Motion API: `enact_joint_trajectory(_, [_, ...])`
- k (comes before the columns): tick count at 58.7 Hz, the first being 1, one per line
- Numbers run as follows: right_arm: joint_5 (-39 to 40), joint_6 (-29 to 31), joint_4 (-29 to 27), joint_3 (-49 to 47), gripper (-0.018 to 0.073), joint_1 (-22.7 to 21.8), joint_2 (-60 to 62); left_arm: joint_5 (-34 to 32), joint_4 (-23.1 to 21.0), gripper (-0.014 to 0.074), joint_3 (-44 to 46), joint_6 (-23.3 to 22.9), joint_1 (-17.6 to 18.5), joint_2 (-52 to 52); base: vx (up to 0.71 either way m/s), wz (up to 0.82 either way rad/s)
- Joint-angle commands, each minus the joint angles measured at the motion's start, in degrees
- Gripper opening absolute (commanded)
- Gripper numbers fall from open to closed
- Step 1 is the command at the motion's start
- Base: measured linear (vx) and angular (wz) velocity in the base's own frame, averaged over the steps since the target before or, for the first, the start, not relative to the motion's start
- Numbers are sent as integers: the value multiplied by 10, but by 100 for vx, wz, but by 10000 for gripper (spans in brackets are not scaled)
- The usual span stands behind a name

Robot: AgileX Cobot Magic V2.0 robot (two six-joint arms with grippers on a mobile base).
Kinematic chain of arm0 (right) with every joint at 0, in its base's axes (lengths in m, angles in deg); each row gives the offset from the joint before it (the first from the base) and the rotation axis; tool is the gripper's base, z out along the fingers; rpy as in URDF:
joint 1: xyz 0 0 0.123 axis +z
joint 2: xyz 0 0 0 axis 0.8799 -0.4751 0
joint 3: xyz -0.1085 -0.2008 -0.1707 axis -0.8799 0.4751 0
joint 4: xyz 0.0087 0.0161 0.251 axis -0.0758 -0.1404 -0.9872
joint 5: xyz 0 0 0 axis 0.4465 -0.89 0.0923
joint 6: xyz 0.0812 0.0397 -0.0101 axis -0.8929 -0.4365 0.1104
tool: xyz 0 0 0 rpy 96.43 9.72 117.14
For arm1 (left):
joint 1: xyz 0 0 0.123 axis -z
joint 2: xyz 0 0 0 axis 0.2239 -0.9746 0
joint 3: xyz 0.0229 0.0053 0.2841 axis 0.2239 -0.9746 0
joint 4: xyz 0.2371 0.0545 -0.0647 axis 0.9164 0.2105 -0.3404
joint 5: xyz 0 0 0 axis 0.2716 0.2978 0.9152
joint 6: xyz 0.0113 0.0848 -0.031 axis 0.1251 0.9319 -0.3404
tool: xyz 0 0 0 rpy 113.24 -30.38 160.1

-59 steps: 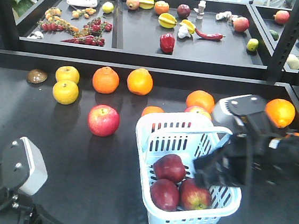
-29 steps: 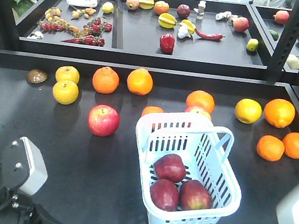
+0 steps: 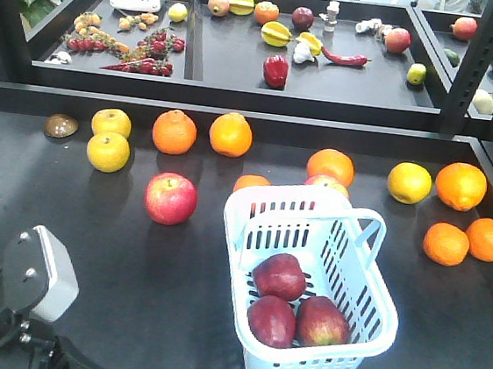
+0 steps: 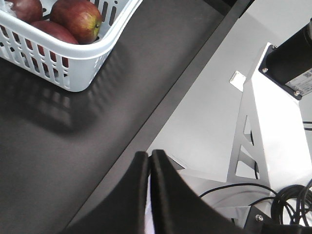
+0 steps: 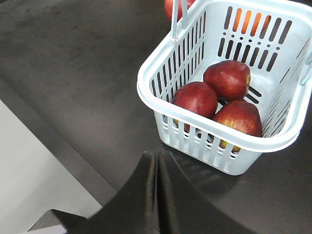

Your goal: Pick three apples into basket with both arms

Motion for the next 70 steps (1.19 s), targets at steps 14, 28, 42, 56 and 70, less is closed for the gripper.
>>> enact_joint_trajectory(14, [33, 4, -14, -17, -6, -1, -2, -15, -28, -6, 13, -2, 3, 7, 0, 0])
enact_joint_trajectory(28, [33, 4, -14, -17, -6, -1, -2, -20, -20, -6, 13, 12, 3, 7, 0, 0])
enact_joint_trajectory(42, [33, 4, -14, -17, -6, -1, -2, -98, 0, -6, 13, 42, 2, 7, 0, 0])
enact_joint_trajectory(56, [33, 4, -14, -17, -6, -1, -2, -171, 91, -6, -19, -90, 2, 35, 0, 0])
enact_joint_trajectory(70, [33, 4, -14, -17, -6, -1, -2, -329, 228, -6, -168, -280, 2, 152, 0, 0])
